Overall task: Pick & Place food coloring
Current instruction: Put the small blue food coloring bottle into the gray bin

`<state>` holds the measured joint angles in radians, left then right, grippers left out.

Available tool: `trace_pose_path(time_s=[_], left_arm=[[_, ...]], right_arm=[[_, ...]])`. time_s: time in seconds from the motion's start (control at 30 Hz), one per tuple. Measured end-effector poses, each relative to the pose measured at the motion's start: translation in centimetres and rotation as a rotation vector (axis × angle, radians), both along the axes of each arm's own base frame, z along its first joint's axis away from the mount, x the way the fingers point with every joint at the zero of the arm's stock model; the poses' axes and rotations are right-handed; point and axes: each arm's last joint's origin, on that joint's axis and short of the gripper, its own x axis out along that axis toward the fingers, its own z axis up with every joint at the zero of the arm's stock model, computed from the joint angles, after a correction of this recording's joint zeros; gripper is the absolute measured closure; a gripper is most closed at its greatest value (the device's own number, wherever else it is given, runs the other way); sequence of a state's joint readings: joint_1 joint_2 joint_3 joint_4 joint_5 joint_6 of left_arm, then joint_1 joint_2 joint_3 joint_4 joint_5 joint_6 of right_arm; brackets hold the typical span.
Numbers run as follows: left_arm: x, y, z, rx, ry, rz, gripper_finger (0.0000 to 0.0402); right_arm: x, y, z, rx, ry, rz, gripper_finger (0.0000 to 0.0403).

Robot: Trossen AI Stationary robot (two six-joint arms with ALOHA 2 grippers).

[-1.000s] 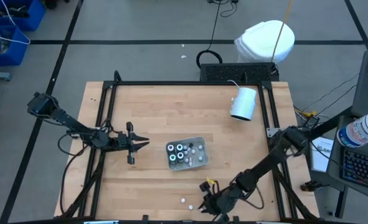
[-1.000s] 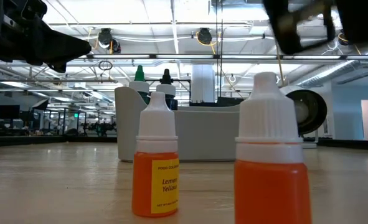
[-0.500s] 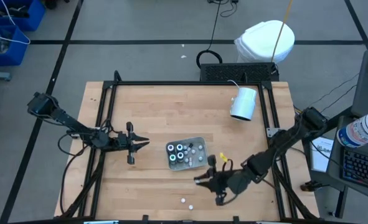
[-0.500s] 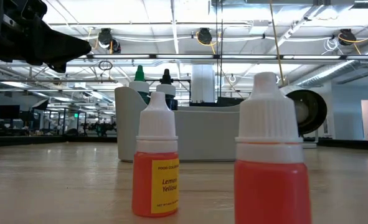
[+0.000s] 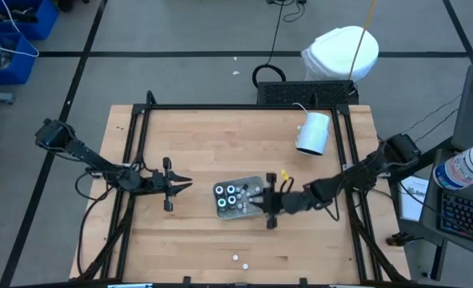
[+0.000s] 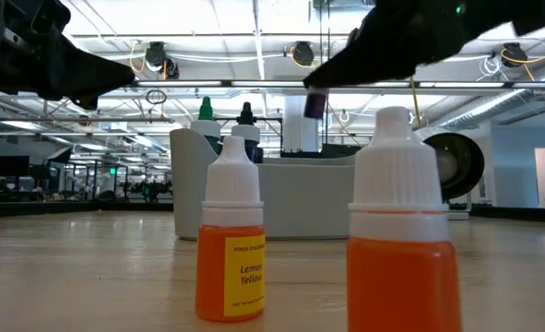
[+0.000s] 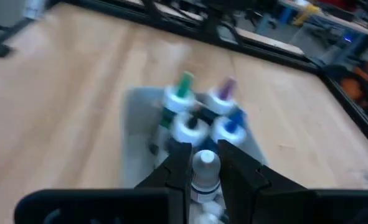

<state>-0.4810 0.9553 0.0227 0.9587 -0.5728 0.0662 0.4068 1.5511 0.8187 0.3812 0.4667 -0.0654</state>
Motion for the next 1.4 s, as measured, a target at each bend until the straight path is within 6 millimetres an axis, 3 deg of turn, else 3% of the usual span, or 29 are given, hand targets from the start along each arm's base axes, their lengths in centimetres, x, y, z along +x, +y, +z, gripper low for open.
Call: trace_pose_path(time_s=[0.33,0.6,0.77,0.97,1.1,1.4], left_arm=[[0.0,0.0,-0.1,0.002,0.006,0.003,0.0337],[0.0,0.0,-0.1,-0.001,0.006,0.003,0.0337],[0.0,0.0,-0.1,-0.001,0.006,0.003,0.0337],[0.0,0.0,-0.1,-0.005,0.006,0.003,0.0337],[0.0,0.0,-0.1,-0.013,0.005,0.003,0.0337],[0.0,0.0,-0.1,-0.041,0.002,0.002,0.0337]], right_arm=[[0.2,-4.2,-1.7,0.072,0.014,-0.087,0.0353],[-0.1,-5.0,-2.4,0.130,0.025,-0.137,0.0353],[-0.2,-3.9,-2.0,0.176,-0.016,-0.118,0.0353],[-0.6,0.2,-0.4,0.130,-0.074,-0.143,0.0353],[-0.9,1.0,-1.5,0.148,-0.099,-0.304,0.0353],[0.2,2.1,-4.6,0.203,-0.104,-0.303,0.0353]])
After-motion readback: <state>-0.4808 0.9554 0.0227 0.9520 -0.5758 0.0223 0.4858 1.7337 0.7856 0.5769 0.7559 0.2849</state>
